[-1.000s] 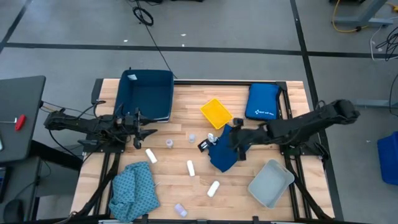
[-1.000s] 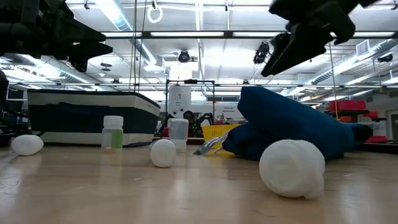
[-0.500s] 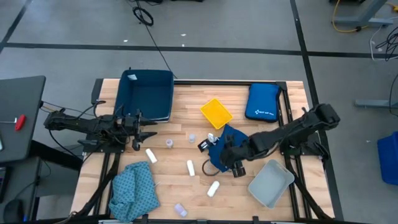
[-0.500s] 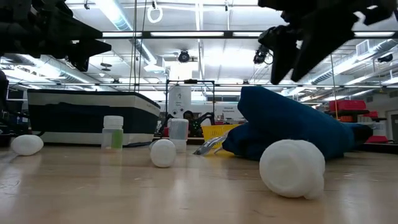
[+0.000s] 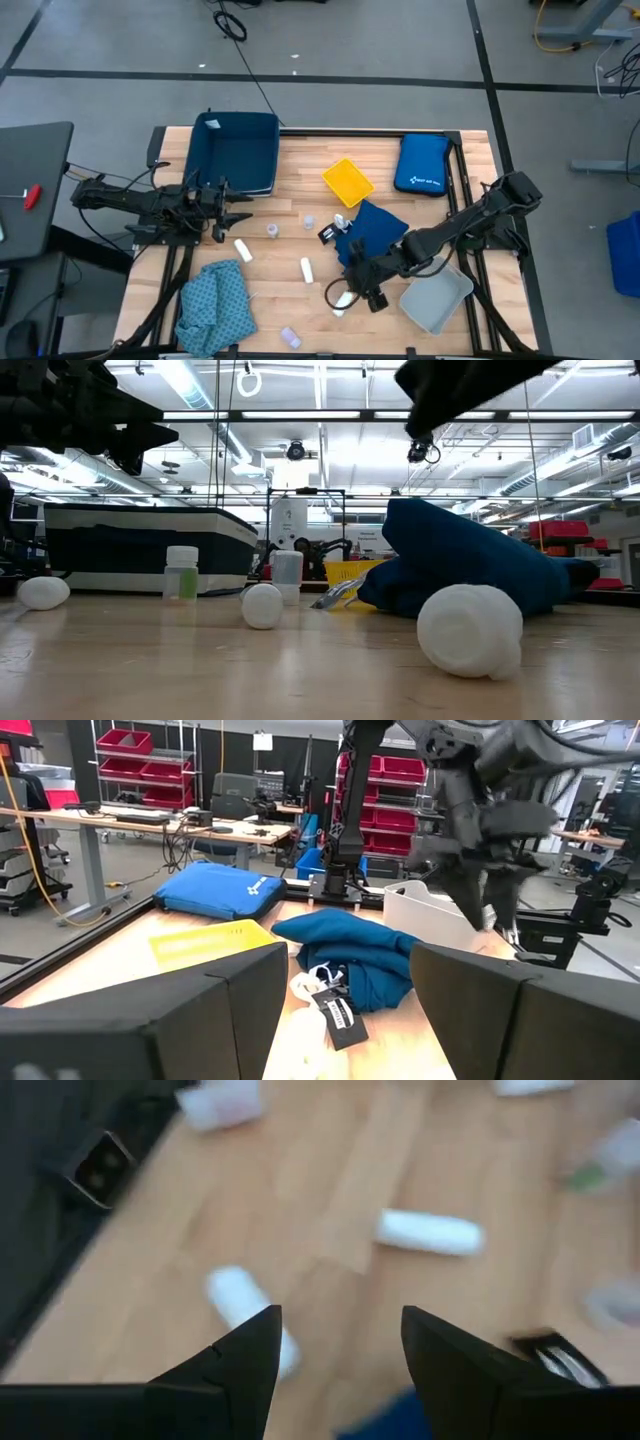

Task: Pick & place medical supplies in basket/bin
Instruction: Put the right white rolled gauze into the gray bin

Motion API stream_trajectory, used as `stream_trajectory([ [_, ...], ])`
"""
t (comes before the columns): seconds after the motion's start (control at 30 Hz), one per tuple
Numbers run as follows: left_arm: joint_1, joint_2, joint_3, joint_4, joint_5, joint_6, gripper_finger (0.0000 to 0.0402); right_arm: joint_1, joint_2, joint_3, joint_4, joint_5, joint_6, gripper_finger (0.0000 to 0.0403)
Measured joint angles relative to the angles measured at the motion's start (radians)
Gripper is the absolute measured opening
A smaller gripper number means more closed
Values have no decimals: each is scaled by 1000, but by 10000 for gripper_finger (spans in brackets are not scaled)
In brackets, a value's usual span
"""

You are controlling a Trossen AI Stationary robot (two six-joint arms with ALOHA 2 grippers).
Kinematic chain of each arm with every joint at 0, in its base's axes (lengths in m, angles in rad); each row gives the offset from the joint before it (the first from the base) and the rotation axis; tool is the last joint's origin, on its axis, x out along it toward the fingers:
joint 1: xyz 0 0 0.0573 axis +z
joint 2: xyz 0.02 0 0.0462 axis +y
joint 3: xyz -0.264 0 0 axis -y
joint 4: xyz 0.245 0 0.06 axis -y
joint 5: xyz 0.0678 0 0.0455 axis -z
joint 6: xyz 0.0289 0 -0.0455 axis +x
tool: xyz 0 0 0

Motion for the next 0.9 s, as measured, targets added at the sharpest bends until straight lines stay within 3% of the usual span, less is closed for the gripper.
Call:
stream_trajectory([
  [0.47,0,0,0,-5,0,0,216,16,164,-2,54,-95,-18,215],
  [0.9,0,2,0,-16,-1,4,216,22,238,-1,120,-155,-39,215],
])
